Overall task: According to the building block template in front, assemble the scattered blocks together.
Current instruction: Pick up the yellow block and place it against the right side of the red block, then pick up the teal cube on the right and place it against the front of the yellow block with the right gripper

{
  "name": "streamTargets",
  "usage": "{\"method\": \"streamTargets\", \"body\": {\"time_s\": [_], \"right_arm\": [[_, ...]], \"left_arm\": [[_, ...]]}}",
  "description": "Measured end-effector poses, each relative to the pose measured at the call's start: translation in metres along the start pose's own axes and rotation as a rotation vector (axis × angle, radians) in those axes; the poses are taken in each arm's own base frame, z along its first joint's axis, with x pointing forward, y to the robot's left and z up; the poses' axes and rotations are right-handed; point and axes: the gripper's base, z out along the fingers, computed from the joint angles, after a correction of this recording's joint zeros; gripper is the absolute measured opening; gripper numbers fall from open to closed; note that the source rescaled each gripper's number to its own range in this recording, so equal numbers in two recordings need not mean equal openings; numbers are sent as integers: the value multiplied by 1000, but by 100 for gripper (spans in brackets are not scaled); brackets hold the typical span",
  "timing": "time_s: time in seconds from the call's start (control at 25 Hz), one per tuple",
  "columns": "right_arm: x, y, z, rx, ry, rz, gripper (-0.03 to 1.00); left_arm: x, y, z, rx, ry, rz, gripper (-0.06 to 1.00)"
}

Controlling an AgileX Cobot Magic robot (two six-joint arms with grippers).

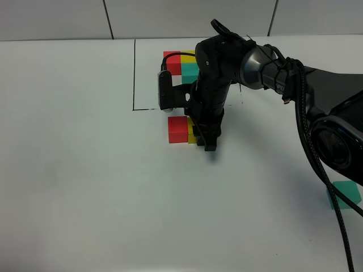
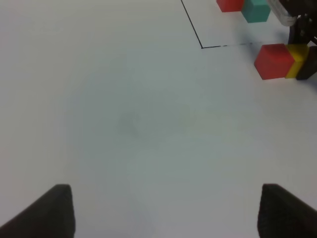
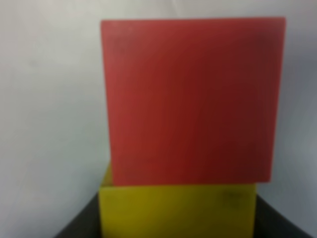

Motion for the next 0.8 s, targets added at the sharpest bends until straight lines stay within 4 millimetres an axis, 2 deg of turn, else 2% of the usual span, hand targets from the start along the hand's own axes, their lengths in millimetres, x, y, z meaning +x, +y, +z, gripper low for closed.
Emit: {"method": "streamTargets", "body": {"time_s": [0.24, 0.32, 0.36, 0.6, 0.68, 0.8], "right_arm": [[0, 0, 0, -2, 1, 0, 0], [0, 0, 0, -3, 2, 1, 7], [0, 0, 0, -4, 2, 1, 13], [5, -1, -8, 0, 3, 76, 76], [11, -4, -17, 12, 3, 123, 88], [27, -10, -40, 42, 7, 234, 94]], "left_arm": [[0, 0, 0, 0, 0, 0, 80], [0, 0, 0, 0, 0, 0, 80], [0, 0, 0, 0, 0, 0, 80], [0, 0, 0, 0, 0, 0, 80], [0, 0, 0, 0, 0, 0, 80], [0, 0, 0, 0, 0, 0, 80]]}}
